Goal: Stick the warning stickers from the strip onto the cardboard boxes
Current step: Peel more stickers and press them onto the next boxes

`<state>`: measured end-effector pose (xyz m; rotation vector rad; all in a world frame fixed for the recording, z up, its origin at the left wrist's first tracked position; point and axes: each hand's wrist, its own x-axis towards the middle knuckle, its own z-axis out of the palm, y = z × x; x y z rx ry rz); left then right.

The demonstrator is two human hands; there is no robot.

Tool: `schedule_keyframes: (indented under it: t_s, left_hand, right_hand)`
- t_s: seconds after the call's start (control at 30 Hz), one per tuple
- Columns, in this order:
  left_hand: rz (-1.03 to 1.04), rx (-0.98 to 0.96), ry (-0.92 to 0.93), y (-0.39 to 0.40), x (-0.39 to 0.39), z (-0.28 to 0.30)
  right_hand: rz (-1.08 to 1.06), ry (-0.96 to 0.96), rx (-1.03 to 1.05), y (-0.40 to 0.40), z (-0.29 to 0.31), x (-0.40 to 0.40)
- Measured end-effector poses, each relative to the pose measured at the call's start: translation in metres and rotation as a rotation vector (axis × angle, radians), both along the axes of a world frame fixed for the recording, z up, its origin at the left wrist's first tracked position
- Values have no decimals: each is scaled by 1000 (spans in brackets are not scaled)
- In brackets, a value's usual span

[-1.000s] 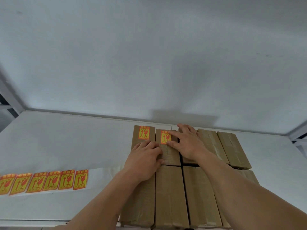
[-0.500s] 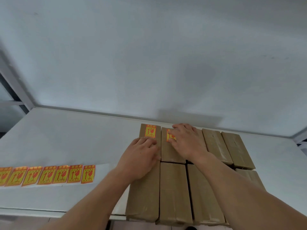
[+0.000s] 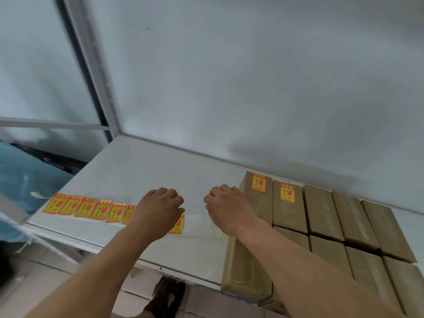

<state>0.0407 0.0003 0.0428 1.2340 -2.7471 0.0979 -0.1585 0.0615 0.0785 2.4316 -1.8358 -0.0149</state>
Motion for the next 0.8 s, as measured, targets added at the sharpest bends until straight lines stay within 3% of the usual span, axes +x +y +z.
schedule_keyframes:
  t_s: [0.37, 0.8]
  left_hand:
    - [141, 287, -95, -8, 35, -25]
    - [159, 409, -104, -10, 37, -44]
  right_hand:
    - [-287, -250, 373, -30, -53, 67]
    - [-453, -336, 352, -31, -83, 78]
